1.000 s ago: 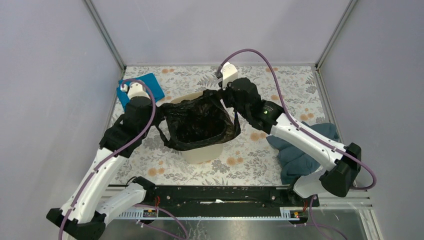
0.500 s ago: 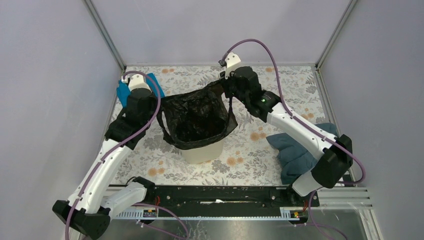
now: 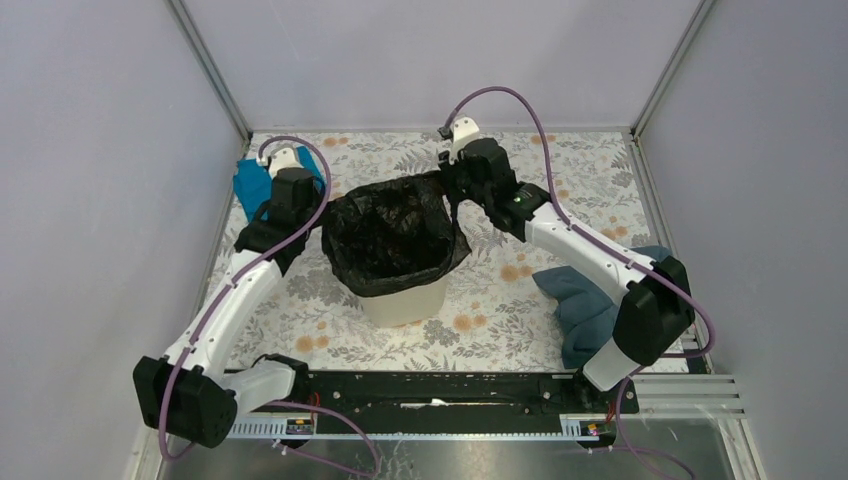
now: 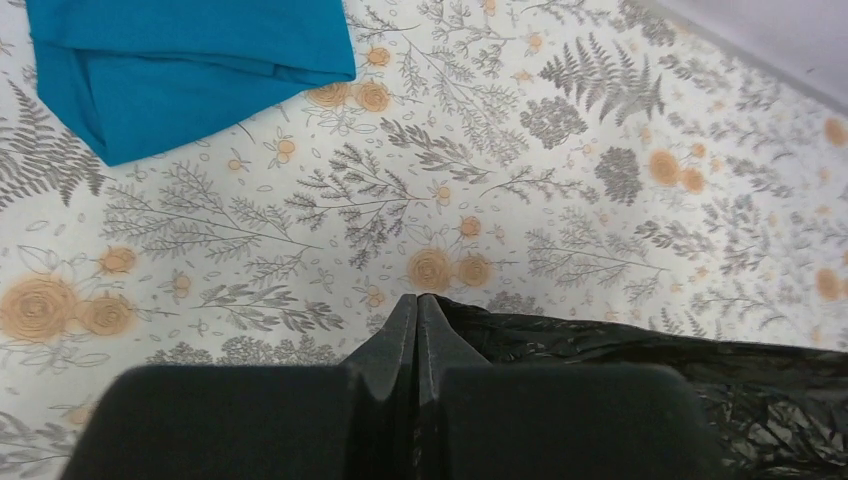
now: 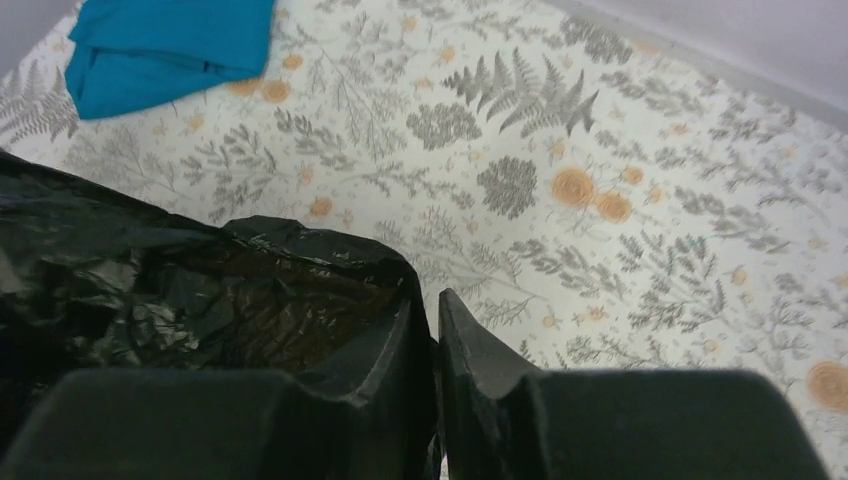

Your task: Put the trash bags into the trash bin

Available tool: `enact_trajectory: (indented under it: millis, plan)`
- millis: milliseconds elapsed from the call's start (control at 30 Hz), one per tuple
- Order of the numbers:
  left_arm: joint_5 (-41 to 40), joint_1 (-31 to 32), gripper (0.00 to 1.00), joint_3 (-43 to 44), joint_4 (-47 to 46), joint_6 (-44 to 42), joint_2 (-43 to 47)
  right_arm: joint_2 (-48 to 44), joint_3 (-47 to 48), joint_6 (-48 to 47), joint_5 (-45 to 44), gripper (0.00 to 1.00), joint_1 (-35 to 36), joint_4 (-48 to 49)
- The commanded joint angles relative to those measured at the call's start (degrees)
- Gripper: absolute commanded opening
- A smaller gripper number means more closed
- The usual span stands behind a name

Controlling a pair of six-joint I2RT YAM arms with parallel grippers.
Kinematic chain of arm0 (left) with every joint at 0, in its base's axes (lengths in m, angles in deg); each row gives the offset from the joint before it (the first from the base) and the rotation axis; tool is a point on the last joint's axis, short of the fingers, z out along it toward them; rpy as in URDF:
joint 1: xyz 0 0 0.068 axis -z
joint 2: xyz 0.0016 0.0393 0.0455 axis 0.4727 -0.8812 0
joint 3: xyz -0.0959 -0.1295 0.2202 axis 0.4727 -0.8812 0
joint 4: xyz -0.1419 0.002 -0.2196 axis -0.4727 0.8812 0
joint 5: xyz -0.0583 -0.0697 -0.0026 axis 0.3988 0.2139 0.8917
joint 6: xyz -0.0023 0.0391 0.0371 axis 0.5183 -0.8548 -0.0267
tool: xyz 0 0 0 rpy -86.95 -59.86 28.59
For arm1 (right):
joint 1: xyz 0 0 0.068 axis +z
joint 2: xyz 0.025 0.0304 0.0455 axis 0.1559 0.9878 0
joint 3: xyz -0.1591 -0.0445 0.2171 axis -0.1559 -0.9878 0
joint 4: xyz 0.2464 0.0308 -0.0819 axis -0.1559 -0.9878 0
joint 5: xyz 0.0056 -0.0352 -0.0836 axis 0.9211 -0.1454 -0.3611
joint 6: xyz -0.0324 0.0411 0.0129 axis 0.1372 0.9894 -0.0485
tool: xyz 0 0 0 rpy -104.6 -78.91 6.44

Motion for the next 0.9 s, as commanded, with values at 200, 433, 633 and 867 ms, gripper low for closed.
enact_trajectory:
  millis: [200,433,633,867]
  plan:
    - [9.0,-1.1,0.00,-13.9,-2.6,6.5,7.1,-3.6,-10.6,11.4,11.4,0.23,-3.2,7.6]
    - [9.9,-1.6,0.01,-15.1,-1.4,7.3,10.9,-5.3,-11.9,15.6,18.6,0.26,-4.6,8.6]
    - [10.5,-1.9,0.43,-13.1,3.8,7.7,14.5,-9.1,-11.7,16.8,14.5,0.55,-4.7,1.5]
    - [7.7,-2.1,0.78,-10.3,14.9,9.1,22.4,-18.2,-9.8,18.2,15.0,0.91,-7.2,-11.0]
